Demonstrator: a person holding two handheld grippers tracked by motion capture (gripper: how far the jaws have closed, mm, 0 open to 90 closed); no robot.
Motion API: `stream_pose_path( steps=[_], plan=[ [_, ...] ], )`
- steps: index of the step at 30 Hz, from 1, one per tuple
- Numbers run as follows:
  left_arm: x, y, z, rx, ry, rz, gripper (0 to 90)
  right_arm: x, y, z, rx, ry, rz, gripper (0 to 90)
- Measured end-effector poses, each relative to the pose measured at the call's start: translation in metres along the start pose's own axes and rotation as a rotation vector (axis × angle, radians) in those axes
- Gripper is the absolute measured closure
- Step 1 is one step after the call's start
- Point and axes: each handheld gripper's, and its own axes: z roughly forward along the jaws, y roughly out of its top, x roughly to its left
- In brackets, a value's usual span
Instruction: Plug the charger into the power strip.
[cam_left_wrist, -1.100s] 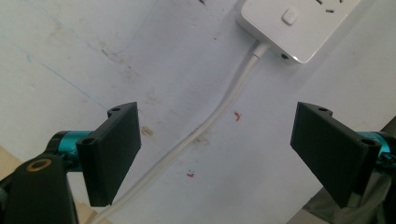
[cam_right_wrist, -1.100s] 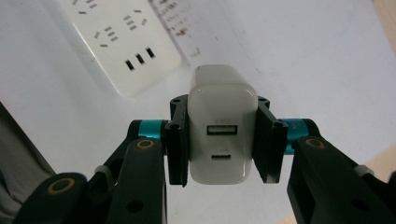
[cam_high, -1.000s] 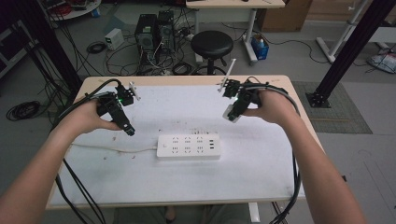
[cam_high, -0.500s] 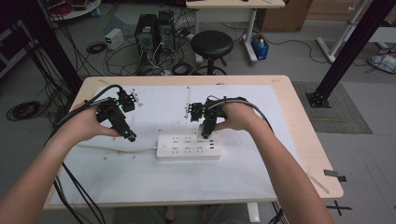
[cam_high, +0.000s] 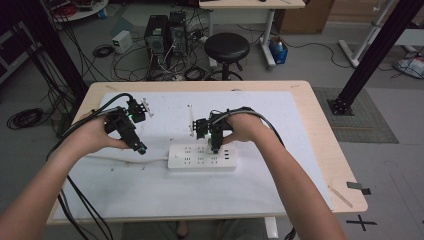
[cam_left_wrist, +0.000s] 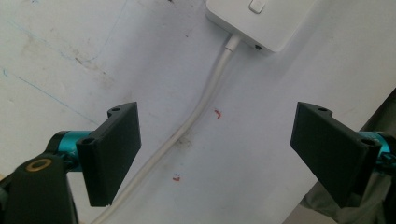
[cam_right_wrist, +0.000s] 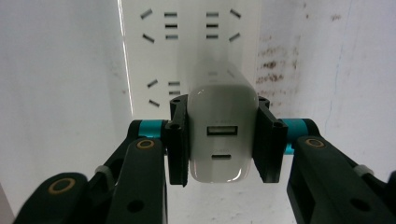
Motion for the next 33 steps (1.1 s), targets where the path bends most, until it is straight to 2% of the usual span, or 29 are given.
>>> stream_pose_path(
  steps=[1, 2, 3, 6, 8, 9, 10, 12, 15, 17, 18, 21, 23, 24, 27, 28, 30, 31, 33],
  plan=[
    [0.0, 0.0, 0.0, 0.001, -0.002, 0.0, 16.1, 0.0, 0.0, 0.0, 0.008, 0.002, 0.007, 62.2],
    [-0.001, 0.0, 0.002, -0.007, -0.006, -0.009, 16.1, -0.001, 0.001, 0.0, 0.001, 0.001, -0.01, 62.3],
    [-0.001, 0.0, 0.002, -0.004, -0.007, -0.01, 16.2, 0.001, 0.002, 0.0, 0.012, 0.003, 0.0, 62.4],
    [-0.002, 0.002, 0.004, -0.003, -0.012, -0.003, 16.2, 0.001, 0.006, 0.001, 0.023, -0.012, -0.036, 62.5],
    [-0.002, 0.003, 0.004, 0.002, -0.015, 0.004, 16.1, 0.001, 0.007, 0.003, 0.033, 0.0, -0.019, 62.7],
    [-0.003, 0.002, 0.004, -0.002, -0.015, 0.0, 16.1, 0.001, 0.007, 0.009, 0.049, -0.005, -0.043, 62.7],
    [-0.003, 0.002, 0.004, -0.002, -0.015, 0.0, 16.2, 0.001, 0.007, 0.009, 0.049, -0.005, -0.043, 62.7],
    [-0.003, 0.002, 0.004, 0.005, -0.017, 0.011, 16.1, -0.003, 0.006, 0.009, 0.028, 0.014, -0.028, 62.8],
    [-0.003, 0.003, 0.004, 0.005, -0.02, 0.004, 16.1, 0.0, 0.007, 0.009, 0.045, 0.004, -0.033, 62.9],
    [-0.002, 0.003, 0.004, 0.005, -0.017, 0.007, 16.2, 0.0, 0.004, 0.01, 0.024, -0.001, -0.049, 63.0],
    [-0.002, 0.003, 0.004, 0.005, -0.017, 0.007, 16.1, 0.001, 0.004, 0.01, 0.02, 0.0, -0.03, 63.0],
    [-0.004, 0.006, 0.005, 0.005, -0.021, 0.007, 16.1, 0.001, 0.007, 0.011, 0.029, -0.011, -0.048, 63.0],
    [-0.006, 0.007, 0.006, 0.002, -0.022, 0.003, 16.1, 0.001, 0.01, 0.012, 0.04, -0.005, -0.039, 63.0],
    [-0.007, 0.008, 0.007, 0.002, -0.023, 0.001, 16.2, -0.001, 0.009, 0.013, 0.031, 0.01, -0.022, 63.0],
    [-0.008, 0.008, 0.007, 0.002, -0.026, 0.014, 16.2, -0.004, 0.005, 0.016, 0.017, 0.019, -0.018, 62.8],
    [-0.008, 0.008, 0.008, -0.002, -0.026, 0.014, 16.1, -0.003, 0.005, 0.017, 0.013, 0.022, 0.0, 62.8],
    [-0.009, 0.007, 0.008, -0.002, -0.026, 0.011, 16.2, -0.003, 0.004, 0.019, 0.007, 0.011, -0.018, 62.4],
    [-0.008, 0.006, 0.008, 0.002, -0.026, 0.016, 16.1, 0.0, 0.004, 0.02, 0.009, 0.007, -0.007, 62.4],
    [-0.007, 0.003, 0.009, -0.003, -0.024, 0.006, 16.1, -0.003, 0.002, 0.023, -0.008, 0.014, -0.014, 62.2]
  ],
)
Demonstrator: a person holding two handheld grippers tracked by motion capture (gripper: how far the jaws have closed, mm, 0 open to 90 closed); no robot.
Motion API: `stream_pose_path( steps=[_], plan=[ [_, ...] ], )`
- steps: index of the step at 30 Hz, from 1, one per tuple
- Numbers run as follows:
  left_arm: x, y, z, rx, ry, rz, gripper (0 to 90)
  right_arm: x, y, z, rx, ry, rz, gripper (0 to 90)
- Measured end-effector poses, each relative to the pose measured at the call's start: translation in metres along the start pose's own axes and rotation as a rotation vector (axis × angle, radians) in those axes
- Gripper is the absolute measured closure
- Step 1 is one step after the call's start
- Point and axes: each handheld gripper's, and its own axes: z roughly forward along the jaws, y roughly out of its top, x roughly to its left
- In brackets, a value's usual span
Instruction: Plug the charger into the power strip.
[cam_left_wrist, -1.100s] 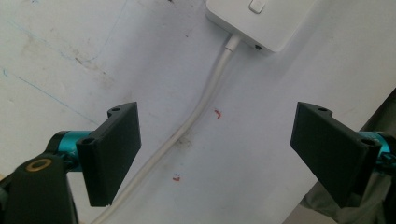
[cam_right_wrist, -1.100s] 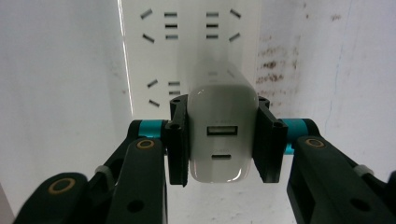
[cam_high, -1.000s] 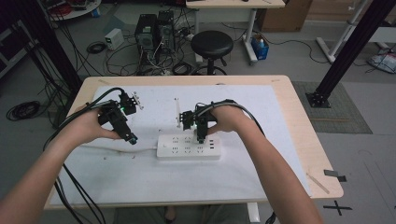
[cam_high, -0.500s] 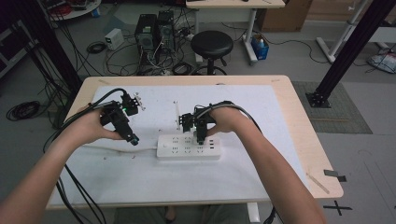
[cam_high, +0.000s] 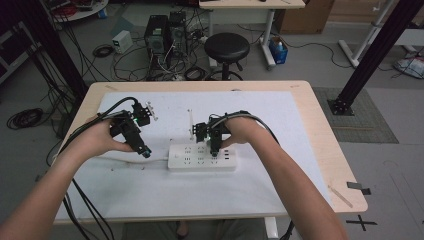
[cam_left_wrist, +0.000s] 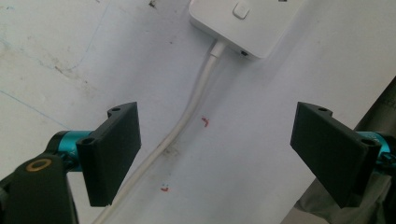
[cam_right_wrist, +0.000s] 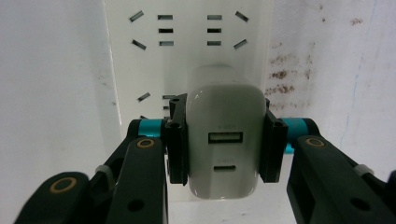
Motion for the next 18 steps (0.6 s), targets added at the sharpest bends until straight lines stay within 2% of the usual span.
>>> stream_pose_path(
  steps=[2, 4, 5, 6, 7, 9, 11, 13, 14, 16, 17, 18],
  plan=[
    [0.001, -0.001, 0.0, 0.0, -0.001, -0.001, 16.1, 0.0, 0.0, 0.001, -0.001, 0.0, 0.002, 62.1],
    [0.005, -0.004, -0.001, -0.005, 0.004, -0.004, 16.1, -0.003, -0.005, -0.002, -0.055, 0.017, 0.046, 52.0],
    [0.006, -0.005, -0.001, -0.007, 0.005, -0.007, 16.1, -0.006, -0.011, -0.007, -0.12, 0.048, 0.08, 46.1],
    [0.008, -0.007, -0.002, -0.021, 0.009, -0.013, 16.1, -0.008, -0.017, -0.012, -0.163, 0.071, 0.106, 36.4],
    [0.01, -0.008, -0.003, -0.023, 0.007, -0.014, 16.1, -0.011, -0.026, -0.02, -0.209, 0.045, 0.16, 28.7],
    [0.013, -0.009, -0.002, -0.037, 0.007, -0.03, 16.1, -0.015, -0.042, -0.033, -0.202, 0.022, 0.257, 22.9],
    [0.017, -0.009, -0.002, -0.039, 0.017, -0.038, 16.1, -0.02, -0.064, -0.046, -0.213, -0.016, 0.35, 21.8],
    [0.021, -0.008, -0.002, -0.047, 0.031, -0.051, 16.1, -0.023, -0.087, -0.059, -0.207, -0.039, 0.51, 20.8],
    [0.023, -0.008, -0.002, -0.048, 0.035, -0.059, 16.1, -0.025, -0.1, -0.065, -0.204, -0.059, 0.575, 20.8],
    [0.026, -0.007, -0.005, -0.04, 0.038, -0.063, 16.1, -0.024, -0.124, -0.075, -0.186, -0.109, 0.737, 20.5],
    [0.028, -0.006, -0.006, -0.038, 0.045, -0.065, 16.1, -0.023, -0.136, -0.08, -0.18, -0.129, 0.787, 17.7],
    [0.029, -0.005, -0.008, -0.032, 0.052, -0.07, 16.1, -0.022, -0.147, -0.083, -0.174, -0.146, 0.815, 17.2]
  ],
)
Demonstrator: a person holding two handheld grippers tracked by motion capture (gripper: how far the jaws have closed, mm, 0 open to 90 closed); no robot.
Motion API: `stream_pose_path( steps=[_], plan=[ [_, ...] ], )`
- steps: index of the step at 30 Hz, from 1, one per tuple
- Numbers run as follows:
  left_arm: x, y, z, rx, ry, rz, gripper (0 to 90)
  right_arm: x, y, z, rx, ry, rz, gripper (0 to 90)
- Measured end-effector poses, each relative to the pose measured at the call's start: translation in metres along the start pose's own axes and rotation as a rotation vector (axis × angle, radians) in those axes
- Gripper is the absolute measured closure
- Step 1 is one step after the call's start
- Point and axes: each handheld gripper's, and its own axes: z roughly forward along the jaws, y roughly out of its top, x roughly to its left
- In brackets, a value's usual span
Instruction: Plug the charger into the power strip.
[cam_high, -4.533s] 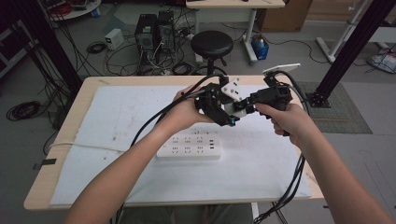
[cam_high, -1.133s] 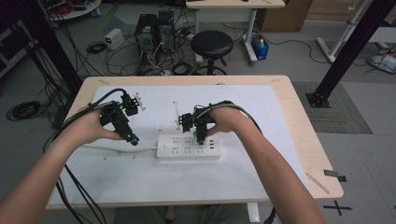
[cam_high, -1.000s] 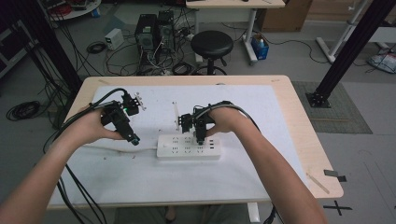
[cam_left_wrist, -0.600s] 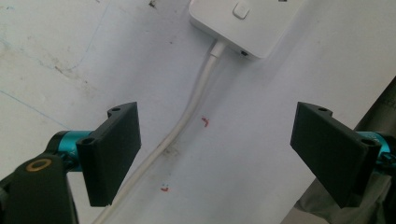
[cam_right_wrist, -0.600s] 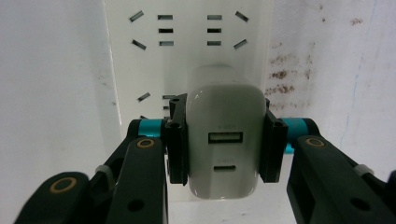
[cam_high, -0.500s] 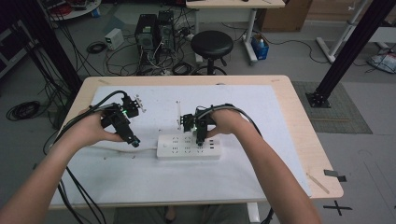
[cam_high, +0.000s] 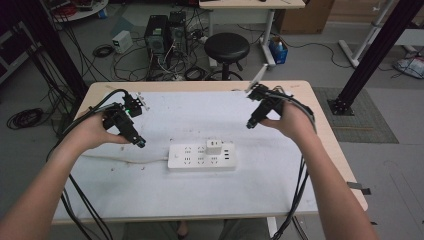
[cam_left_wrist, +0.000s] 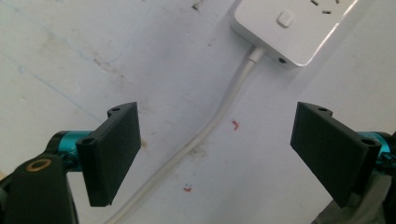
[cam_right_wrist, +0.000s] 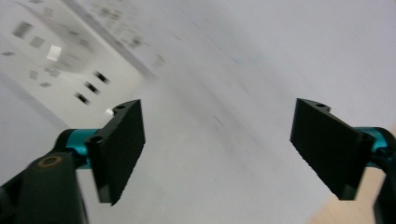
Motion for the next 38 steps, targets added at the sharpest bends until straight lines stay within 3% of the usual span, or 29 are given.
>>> stream_pose_path(
  steps=[1, 2, 4, 5, 11, 23, 38],
  plan=[
    [0.002, 0.001, -0.002, 0.007, 0.009, -0.003, 16.1, -0.005, -0.007, -0.004, 0.013, -0.022, 0.048, 17.3],
    [0.002, 0.001, -0.002, 0.007, 0.009, -0.003, 16.1, -0.005, -0.007, -0.004, 0.013, -0.022, 0.048, 17.3],
    [0.007, 0.004, -0.008, 0.01, 0.016, -0.021, 16.1, -0.02, -0.027, -0.012, 0.078, -0.098, 0.167, 17.2],
    [0.007, 0.004, -0.008, 0.01, 0.016, -0.021, 16.1, -0.024, -0.033, -0.013, 0.092, -0.096, 0.199, 17.2],
    [0.014, 0.007, -0.015, 0.009, 0.033, -0.047, 16.1, -0.035, -0.055, -0.022, 0.102, -0.107, 0.267, 17.2],
    [0.018, 0.004, -0.017, 0.013, 0.042, -0.075, 16.1, -0.041, -0.06, -0.022, 0.093, -0.088, 0.278, 17.2],
    [0.019, 0.005, -0.014, 0.021, 0.041, -0.062, 16.1, -0.041, -0.057, -0.017, 0.093, -0.081, 0.267, 17.2]
  ],
)
